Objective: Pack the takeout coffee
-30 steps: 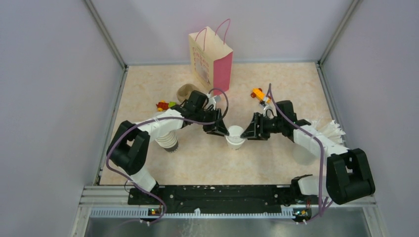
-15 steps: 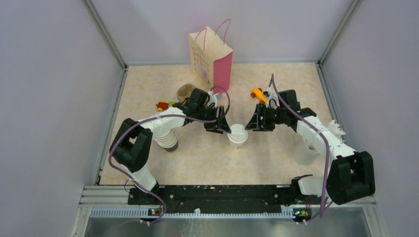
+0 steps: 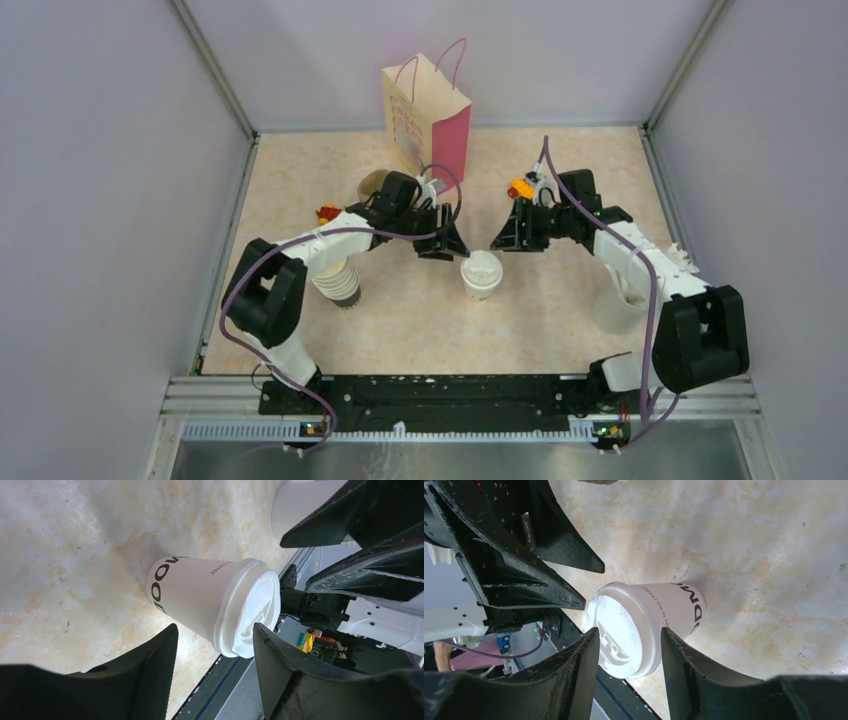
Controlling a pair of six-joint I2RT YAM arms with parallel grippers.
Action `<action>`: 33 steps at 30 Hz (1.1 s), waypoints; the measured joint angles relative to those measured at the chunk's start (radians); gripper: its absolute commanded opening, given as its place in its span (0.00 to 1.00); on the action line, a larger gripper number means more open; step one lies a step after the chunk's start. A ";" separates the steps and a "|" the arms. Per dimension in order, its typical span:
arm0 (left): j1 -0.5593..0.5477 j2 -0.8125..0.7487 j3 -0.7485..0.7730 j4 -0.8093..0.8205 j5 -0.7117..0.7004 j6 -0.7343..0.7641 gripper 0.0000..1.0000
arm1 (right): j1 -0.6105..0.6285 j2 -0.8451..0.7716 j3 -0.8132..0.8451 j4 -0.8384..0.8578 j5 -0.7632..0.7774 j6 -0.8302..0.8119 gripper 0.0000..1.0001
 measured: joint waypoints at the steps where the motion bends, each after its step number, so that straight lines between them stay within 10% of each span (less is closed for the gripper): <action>1: 0.000 -0.004 0.000 0.000 -0.002 -0.009 0.62 | 0.000 0.003 -0.001 0.011 -0.008 0.003 0.46; 16: 0.000 -0.128 -0.112 0.013 0.018 -0.101 0.40 | -0.001 0.013 -0.076 0.082 -0.031 0.054 0.39; 33: 0.000 -0.128 -0.163 0.093 0.095 -0.173 0.43 | -0.001 -0.081 -0.201 0.137 0.015 0.174 0.32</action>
